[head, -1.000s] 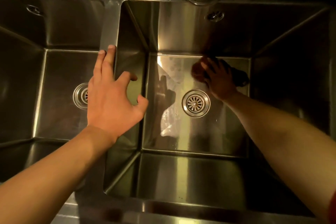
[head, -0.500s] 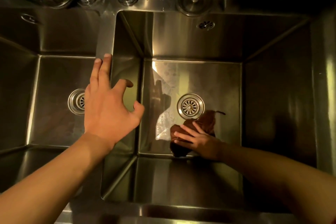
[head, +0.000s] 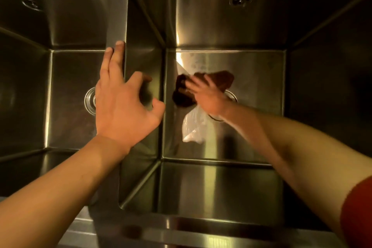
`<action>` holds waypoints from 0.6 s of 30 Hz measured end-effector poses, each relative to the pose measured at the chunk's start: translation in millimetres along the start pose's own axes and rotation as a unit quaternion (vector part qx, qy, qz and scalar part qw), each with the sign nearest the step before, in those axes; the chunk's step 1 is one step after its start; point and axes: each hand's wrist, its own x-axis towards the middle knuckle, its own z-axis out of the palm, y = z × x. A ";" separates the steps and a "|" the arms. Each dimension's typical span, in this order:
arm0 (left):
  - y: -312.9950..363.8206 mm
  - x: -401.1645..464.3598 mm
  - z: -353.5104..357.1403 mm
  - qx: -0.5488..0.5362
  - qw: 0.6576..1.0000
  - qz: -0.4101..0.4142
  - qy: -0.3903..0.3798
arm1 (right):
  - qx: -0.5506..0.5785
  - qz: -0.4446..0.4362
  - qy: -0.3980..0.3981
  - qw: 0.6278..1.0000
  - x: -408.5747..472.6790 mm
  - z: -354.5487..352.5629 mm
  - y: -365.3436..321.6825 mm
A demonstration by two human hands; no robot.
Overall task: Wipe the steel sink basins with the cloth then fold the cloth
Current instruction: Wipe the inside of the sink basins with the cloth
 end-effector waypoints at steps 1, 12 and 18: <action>-0.5 0.1 0.5 0.002 1.000 0.003 0.001 | 0.016 0.056 0.006 0.998 3.6 -2.1 20.8; -0.2 1.4 0.5 -0.004 1.000 0.010 0.011 | 0.112 0.254 -0.006 0.961 -163.7 53.5 64.0; 1.0 1.5 -0.8 -0.007 1.000 0.008 0.006 | 0.114 0.033 -0.023 0.993 -211.7 81.4 -12.0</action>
